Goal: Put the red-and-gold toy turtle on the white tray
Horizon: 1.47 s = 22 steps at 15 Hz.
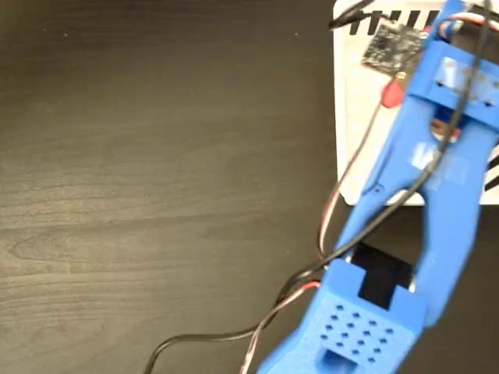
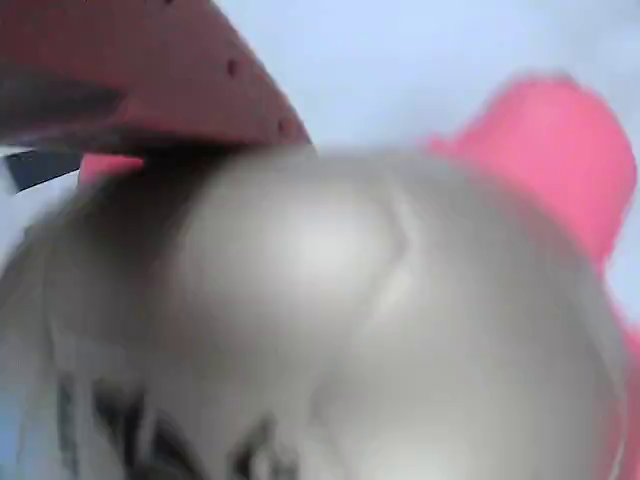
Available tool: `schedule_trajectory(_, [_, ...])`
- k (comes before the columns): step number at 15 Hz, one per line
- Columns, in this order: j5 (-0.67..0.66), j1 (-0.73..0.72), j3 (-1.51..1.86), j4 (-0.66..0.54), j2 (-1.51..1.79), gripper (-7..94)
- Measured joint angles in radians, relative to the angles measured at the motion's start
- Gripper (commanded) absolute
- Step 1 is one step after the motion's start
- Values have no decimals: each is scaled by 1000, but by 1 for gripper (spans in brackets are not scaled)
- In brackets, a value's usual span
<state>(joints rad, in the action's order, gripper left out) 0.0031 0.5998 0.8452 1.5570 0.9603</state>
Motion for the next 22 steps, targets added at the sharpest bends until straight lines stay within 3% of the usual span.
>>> schedule_trajectory(6, [0, -18, 40, -14, 0, 62])
schedule_trajectory(8, [0, -18, 48, -14, 0, 43])
schedule_trajectory(10, [5, -18, 61, -37, 12, 0])
schedule_trajectory(14, [43, -37, 202, -158, 262, 0])
schedule_trajectory(16, [35, -81, 431, -285, 468, 0])
schedule_trajectory(22, [3, -393, 1502, -950, 1170, 0])
